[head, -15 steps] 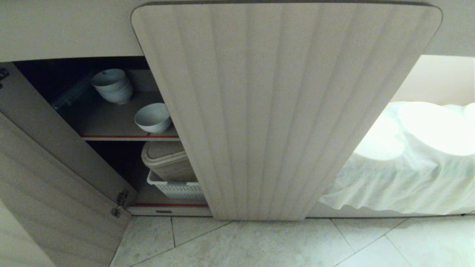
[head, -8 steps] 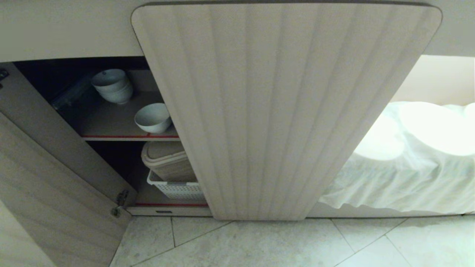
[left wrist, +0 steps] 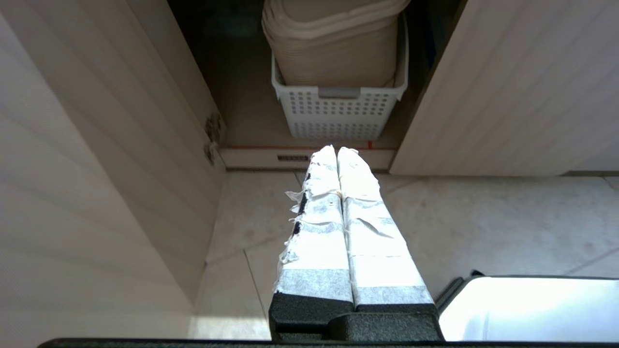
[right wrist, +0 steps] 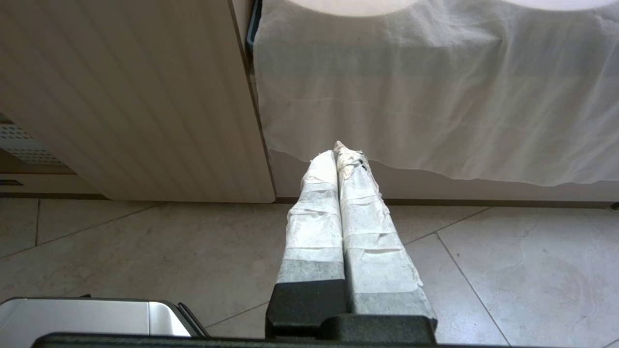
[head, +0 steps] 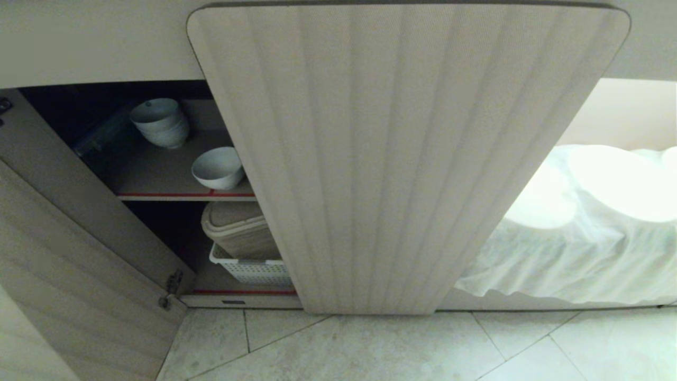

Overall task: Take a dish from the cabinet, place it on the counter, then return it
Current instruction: Take the bowl from the cabinet

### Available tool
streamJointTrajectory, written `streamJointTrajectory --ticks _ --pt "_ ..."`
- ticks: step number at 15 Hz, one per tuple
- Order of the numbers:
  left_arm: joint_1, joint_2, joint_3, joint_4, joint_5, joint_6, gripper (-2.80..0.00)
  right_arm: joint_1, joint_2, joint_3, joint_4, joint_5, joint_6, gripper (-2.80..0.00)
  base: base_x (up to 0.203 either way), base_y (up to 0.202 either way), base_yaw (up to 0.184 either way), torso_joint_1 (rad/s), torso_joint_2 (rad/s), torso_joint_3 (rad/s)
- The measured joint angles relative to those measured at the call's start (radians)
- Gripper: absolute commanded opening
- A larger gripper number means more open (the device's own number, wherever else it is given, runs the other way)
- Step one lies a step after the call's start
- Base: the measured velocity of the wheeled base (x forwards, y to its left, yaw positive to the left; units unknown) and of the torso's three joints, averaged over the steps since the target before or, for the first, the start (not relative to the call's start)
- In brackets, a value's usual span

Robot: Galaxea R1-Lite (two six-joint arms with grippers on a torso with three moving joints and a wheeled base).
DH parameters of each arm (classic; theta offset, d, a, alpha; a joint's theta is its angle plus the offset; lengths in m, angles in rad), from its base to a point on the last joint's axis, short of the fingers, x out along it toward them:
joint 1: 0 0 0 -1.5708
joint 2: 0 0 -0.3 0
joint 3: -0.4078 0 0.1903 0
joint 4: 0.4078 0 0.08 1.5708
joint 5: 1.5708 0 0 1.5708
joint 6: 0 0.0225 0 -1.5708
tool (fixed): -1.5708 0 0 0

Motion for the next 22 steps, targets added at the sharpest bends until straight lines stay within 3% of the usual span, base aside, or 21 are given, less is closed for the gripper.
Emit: streamJointTrajectory --ticks 6,10,22 --pt "0.004 0.171 -0.076 0.000 0.002 -0.098 -2.80 0.000 0.000 0.000 0.000 0.000 0.000 -2.80 0.000 0.000 0.000 0.000 0.00 0.000" --pt "0.004 0.259 -0.091 -0.003 -0.001 -0.130 -2.80 0.000 0.000 0.000 0.000 0.000 0.000 -2.80 0.000 0.000 0.000 0.000 0.00 0.000" --pt "0.027 0.536 -0.163 -0.006 0.009 -0.348 -2.80 0.000 0.000 0.000 0.000 0.000 0.000 -2.80 0.000 0.000 0.000 0.000 0.00 0.000"
